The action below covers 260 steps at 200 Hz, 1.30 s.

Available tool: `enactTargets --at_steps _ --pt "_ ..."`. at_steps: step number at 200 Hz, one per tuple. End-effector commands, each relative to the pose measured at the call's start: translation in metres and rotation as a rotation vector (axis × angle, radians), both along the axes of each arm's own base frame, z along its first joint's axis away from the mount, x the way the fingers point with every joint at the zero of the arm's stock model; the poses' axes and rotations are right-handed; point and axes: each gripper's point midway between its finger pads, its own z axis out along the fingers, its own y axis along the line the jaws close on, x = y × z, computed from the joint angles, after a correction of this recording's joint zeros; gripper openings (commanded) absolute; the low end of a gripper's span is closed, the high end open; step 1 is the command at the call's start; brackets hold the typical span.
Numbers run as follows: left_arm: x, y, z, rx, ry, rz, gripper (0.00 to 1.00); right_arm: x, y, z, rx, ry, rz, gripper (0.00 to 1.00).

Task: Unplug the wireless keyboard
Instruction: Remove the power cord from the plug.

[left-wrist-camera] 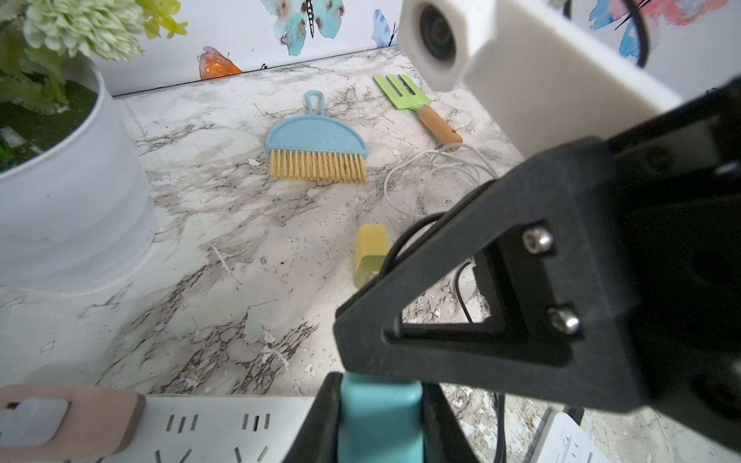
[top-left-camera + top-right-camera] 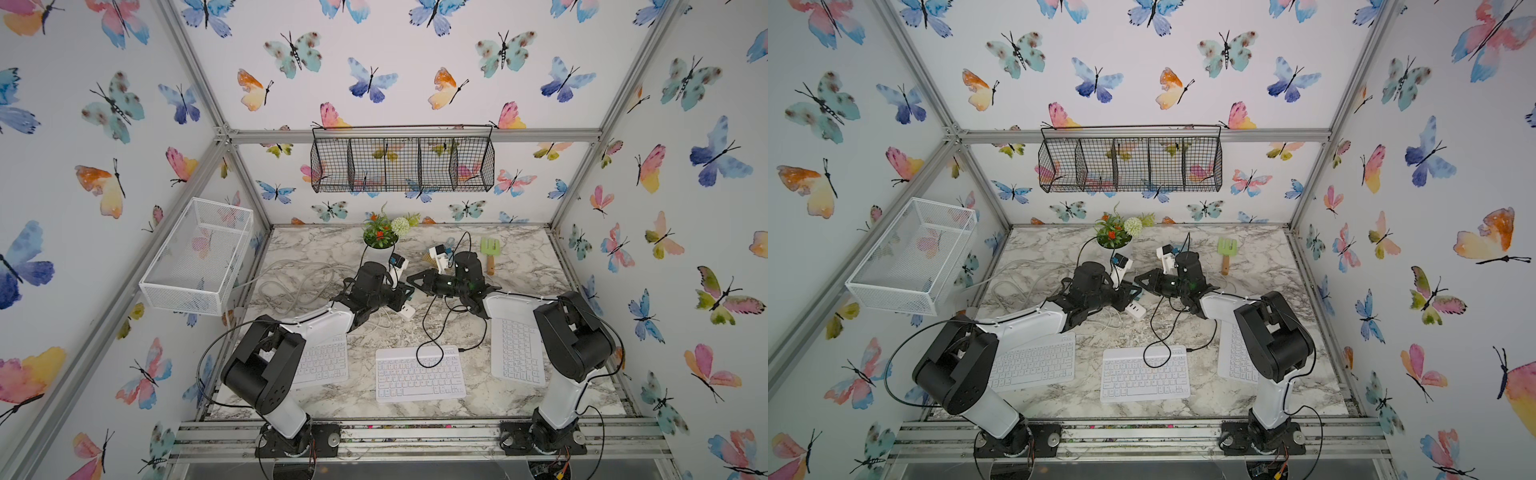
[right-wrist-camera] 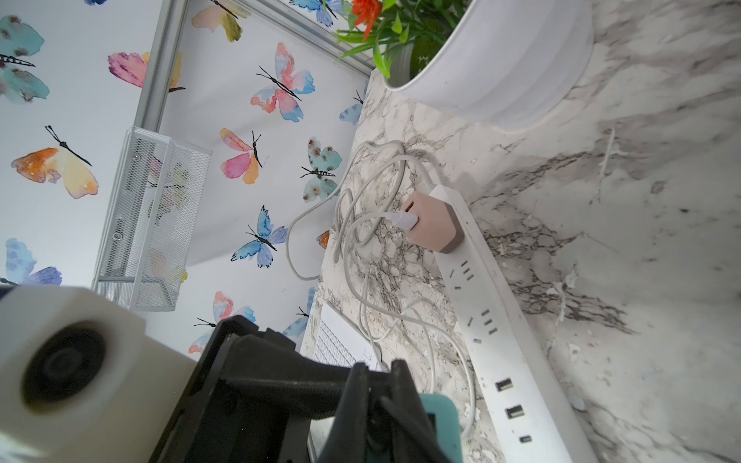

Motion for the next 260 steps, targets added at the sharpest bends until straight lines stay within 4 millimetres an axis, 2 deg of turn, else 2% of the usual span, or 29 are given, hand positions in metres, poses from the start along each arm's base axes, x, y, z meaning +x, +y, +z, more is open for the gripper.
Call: enactTargets --at_steps 1,33,65,86,110,123,147,165,196,222,260 --pt "-0.01 -0.003 0.02 -0.04 -0.064 -0.04 0.0 0.007 0.0 0.001 0.011 -0.005 -0.019 0.1" --pt "-0.034 -0.007 0.03 -0.077 -0.122 -0.135 0.0 0.012 -0.005 0.008 0.061 0.004 -0.051 0.07" --pt "-0.053 -0.009 0.021 -0.062 -0.108 -0.223 0.0 0.019 -0.004 0.01 0.067 0.012 -0.05 0.05" --pt "-0.047 -0.006 0.01 -0.04 -0.058 -0.173 0.0 0.022 -0.01 0.008 0.062 0.013 -0.096 0.03" --pt "-0.025 -0.001 0.005 -0.04 0.006 -0.035 0.0 0.021 -0.031 0.009 0.122 0.002 -0.242 0.02" --pt "-0.012 0.002 -0.002 -0.021 0.052 0.042 0.0 0.021 -0.045 0.015 0.164 -0.02 -0.333 0.02" --pt "-0.003 0.003 -0.014 0.007 0.104 0.091 0.0 0.02 -0.052 0.031 0.18 -0.077 -0.382 0.02" --pt "-0.007 0.001 -0.02 0.028 0.1 0.058 0.0 0.025 -0.051 0.034 0.13 -0.094 -0.386 0.02" --pt "-0.028 -0.005 -0.025 0.086 0.02 -0.057 0.0 0.034 -0.04 0.019 0.03 -0.04 -0.288 0.02" --pt "-0.04 -0.006 -0.023 0.097 -0.037 -0.109 0.0 0.043 -0.049 0.006 0.022 0.012 -0.265 0.02" --pt "-0.044 -0.006 -0.023 0.112 -0.055 -0.103 0.0 0.05 -0.057 0.008 0.032 0.007 -0.273 0.02"
